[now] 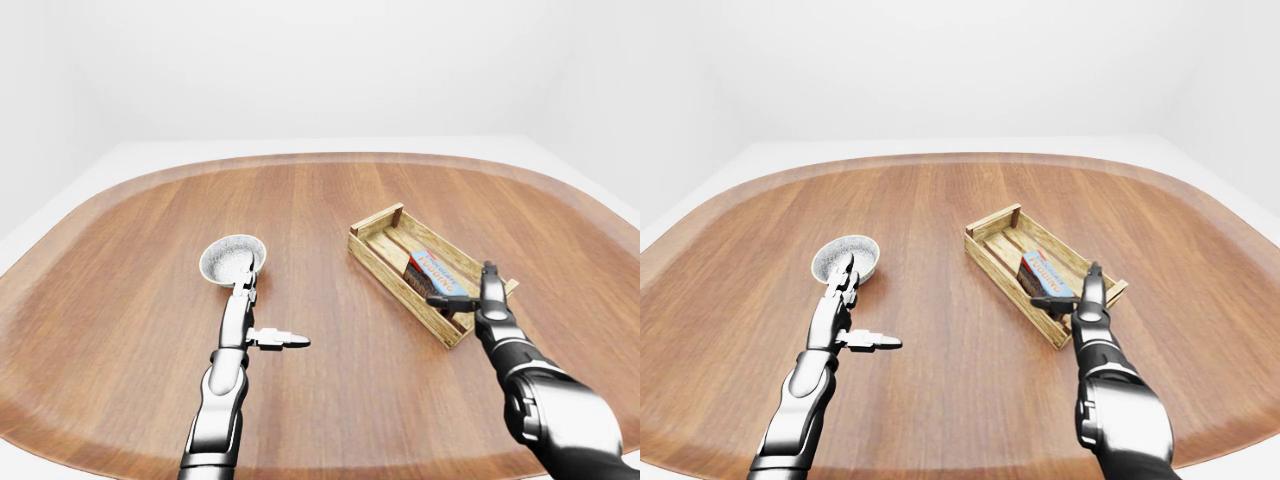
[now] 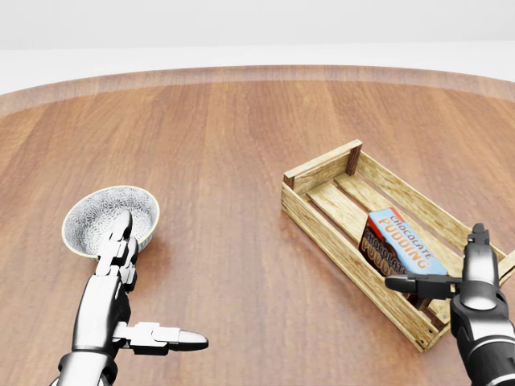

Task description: Pick up the chocolate pudding and put it in the tray.

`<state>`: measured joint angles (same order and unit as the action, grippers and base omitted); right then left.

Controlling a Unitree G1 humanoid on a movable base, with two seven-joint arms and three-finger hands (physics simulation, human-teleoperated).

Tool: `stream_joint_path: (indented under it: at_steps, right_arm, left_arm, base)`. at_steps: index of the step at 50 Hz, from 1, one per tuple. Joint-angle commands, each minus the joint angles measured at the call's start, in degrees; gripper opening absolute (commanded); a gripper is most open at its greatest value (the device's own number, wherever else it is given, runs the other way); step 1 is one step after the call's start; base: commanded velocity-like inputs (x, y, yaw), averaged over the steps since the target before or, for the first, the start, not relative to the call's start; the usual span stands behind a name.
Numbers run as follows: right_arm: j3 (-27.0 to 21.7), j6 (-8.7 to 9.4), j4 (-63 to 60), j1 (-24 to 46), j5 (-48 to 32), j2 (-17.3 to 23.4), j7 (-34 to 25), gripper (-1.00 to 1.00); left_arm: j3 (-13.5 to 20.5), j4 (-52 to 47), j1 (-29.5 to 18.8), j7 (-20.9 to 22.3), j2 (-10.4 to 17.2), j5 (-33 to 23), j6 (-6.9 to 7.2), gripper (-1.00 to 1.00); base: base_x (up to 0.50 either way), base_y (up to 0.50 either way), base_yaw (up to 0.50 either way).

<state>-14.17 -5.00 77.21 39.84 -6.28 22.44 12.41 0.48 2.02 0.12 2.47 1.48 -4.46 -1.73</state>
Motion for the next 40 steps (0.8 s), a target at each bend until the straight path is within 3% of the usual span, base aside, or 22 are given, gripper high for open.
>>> stream_joint_path:
  at_steps: [1,8,14,18,32,40]
  right_arm:
    - [-0.8,0.0,0.1,0.3,0.9,0.6,0.1,1.0]
    - [-0.9,0.0,-0.3,1.3,1.8,2.1,1.0,1.0]
    - [-1.9,0.0,-0.8,2.7,3.9,4.0,2.7,1.0]
    - [-1.7,0.0,-1.0,3.6,4.3,5.0,3.5,1.0]
    - [-1.9,0.0,-2.1,5.4,7.3,5.0,-0.5,1.0]
    - [-1.8,0.0,-2.4,5.7,7.1,5.4,0.3,1.0]
  left_arm:
    - [0.8,-0.1,-0.4,0.5,-0.4,2.6,1.58,1.0]
    - [0.8,0.5,-0.4,0.6,-0.3,2.4,1.03,1.0]
    - [0.7,-0.5,-0.2,0.5,-0.4,2.4,1.84,1.0]
    - [0.8,0.4,-0.4,0.5,-0.4,2.4,1.16,1.0]
    - [0.8,0.1,-0.3,0.6,-0.3,2.4,1.29,1.0]
    - [0.8,0.0,-0.1,0.7,-0.3,2.4,1.28,1.0]
  base:
    - [0.0,0.0,0.0]
    - [0.0,0.0,0.0]
    - [0.0,0.0,0.0]
    - [0.0,0.0,0.0]
    - [0.0,0.0,0.0]
    - [0.0,0.0,0.0]
